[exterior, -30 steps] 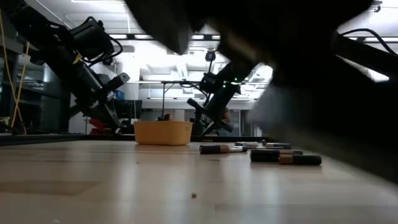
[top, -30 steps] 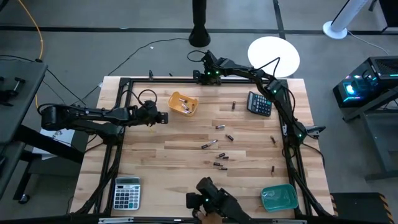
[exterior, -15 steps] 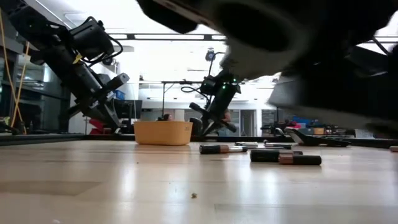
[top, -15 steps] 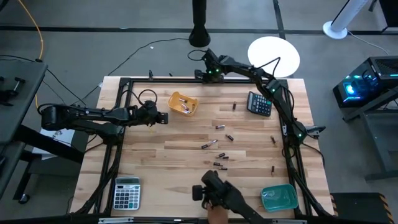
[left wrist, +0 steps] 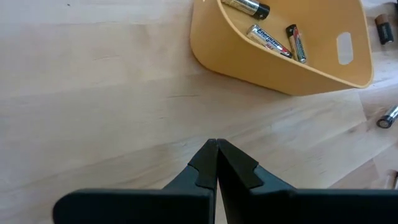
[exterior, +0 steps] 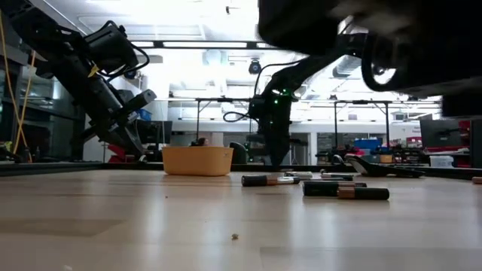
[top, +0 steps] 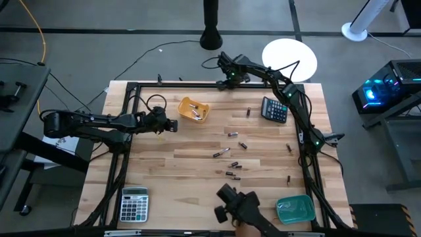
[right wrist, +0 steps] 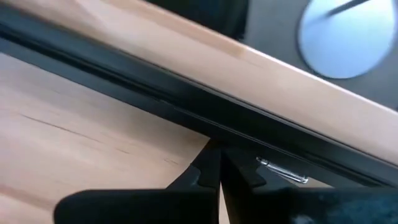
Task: Sort batteries
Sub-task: Put the silver battery into the yellow bin
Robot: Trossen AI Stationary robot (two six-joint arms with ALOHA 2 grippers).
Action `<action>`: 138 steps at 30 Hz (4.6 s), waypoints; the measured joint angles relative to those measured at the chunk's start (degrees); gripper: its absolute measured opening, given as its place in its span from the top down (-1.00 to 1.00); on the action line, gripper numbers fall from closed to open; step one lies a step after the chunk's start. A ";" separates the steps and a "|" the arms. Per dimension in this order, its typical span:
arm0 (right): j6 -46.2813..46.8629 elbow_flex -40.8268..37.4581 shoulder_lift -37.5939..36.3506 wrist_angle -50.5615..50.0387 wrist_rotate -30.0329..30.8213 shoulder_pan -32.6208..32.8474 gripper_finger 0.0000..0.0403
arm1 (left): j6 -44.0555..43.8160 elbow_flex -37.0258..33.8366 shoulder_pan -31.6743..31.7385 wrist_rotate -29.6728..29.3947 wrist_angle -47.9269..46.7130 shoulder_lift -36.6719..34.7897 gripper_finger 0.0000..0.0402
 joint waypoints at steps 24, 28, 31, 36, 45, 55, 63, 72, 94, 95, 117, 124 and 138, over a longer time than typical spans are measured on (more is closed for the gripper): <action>-12.17 -0.24 -5.37 -10.50 3.99 -4.13 1.00 | 0.04 0.00 0.00 -0.11 -0.05 0.01 1.00; -12.04 -0.24 -5.35 -9.18 1.77 -3.76 1.00 | 0.03 0.00 0.00 -0.67 -0.04 0.01 1.00; -12.11 -1.15 -5.25 -8.80 1.22 -3.22 1.00 | 0.01 0.00 0.00 -0.71 -0.02 0.01 1.00; -12.22 -6.63 -5.02 -7.50 -2.01 -2.77 1.00 | -0.03 0.00 0.00 -0.72 -0.02 0.01 1.00; -12.21 -8.33 -6.14 -1.81 -0.46 -2.36 1.00 | -0.03 0.00 -0.04 -0.02 -0.02 0.01 1.00; -9.56 -9.65 -5.57 1.48 1.59 -2.21 1.00 | -0.01 0.00 -0.09 0.13 -0.02 0.01 1.00; -12.11 -10.02 -5.55 -4.64 -3.10 1.21 1.00 | 0.17 0.00 -0.09 0.20 -0.04 0.01 1.00; -17.94 -9.86 -12.59 -5.09 -4.63 2.81 1.00 | 0.47 0.00 -0.09 0.20 -0.04 0.01 1.00; -25.14 -59.76 -49.32 29.55 -10.18 10.24 1.00 | -0.10 0.00 -1.52 -1.51 -0.04 0.01 1.00; -25.10 -60.96 -50.02 31.77 -10.26 10.51 1.00 | -0.07 0.00 -1.46 -1.50 -0.04 0.01 1.00; -31.35 -42.38 -24.46 19.74 -8.92 13.69 0.16 | -1.12 0.00 -1.53 0.68 -0.02 0.01 1.00; -32.58 -42.09 -22.57 18.94 -4.93 16.62 0.22 | -0.24 0.00 -1.53 0.63 -0.02 0.01 1.00; -26.89 -31.28 -24.17 18.31 -5.41 18.21 0.96 | 2.67 0.00 -2.11 7.59 -0.03 0.01 1.00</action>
